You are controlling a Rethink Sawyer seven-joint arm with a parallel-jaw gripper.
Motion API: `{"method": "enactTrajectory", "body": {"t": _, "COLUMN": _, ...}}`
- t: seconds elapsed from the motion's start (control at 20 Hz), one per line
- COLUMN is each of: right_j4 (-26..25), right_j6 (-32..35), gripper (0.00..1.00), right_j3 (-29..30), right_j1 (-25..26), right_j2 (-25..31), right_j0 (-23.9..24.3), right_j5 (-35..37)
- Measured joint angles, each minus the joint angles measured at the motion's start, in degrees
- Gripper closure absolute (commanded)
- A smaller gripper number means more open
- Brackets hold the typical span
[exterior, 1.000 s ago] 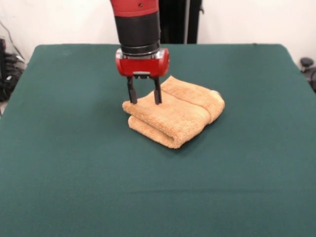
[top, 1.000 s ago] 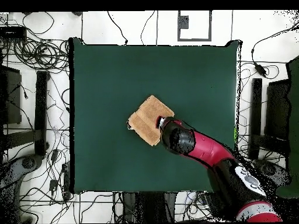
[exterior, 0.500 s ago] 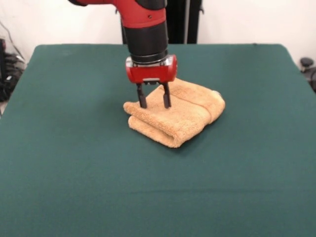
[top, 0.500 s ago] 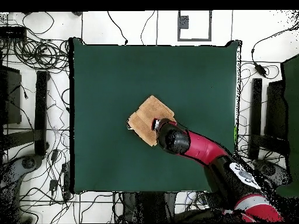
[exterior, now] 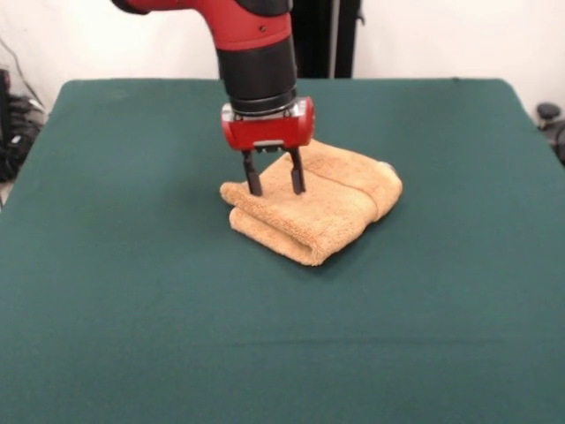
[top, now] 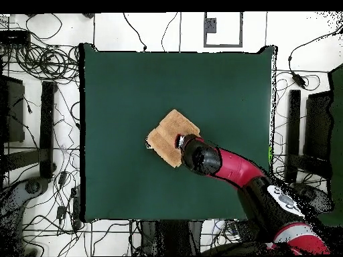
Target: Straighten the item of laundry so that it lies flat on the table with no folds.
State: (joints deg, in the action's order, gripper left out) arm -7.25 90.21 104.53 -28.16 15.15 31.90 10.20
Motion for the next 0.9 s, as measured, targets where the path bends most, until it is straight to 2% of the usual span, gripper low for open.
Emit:
{"method": "enactTrajectory", "body": {"t": 0.25, "right_j4": -0.2, "right_j6": 0.0, "gripper": 0.0, "right_j3": -1.3, "right_j1": -0.8, "right_j2": 0.3, "right_j0": 0.0, "right_j5": 4.6}}
{"method": "enactTrajectory", "body": {"t": 0.7, "right_j4": -0.3, "right_j6": 0.0, "gripper": 0.0, "right_j3": -4.6, "right_j1": -5.5, "right_j2": 0.6, "right_j0": 0.3, "right_j5": 16.2}}
{"method": "enactTrajectory", "body": {"t": 0.9, "right_j4": -0.3, "right_j6": 0.0, "gripper": 0.0, "right_j3": -6.2, "right_j1": -6.8, "right_j2": 0.7, "right_j0": 0.3, "right_j5": 18.9}}
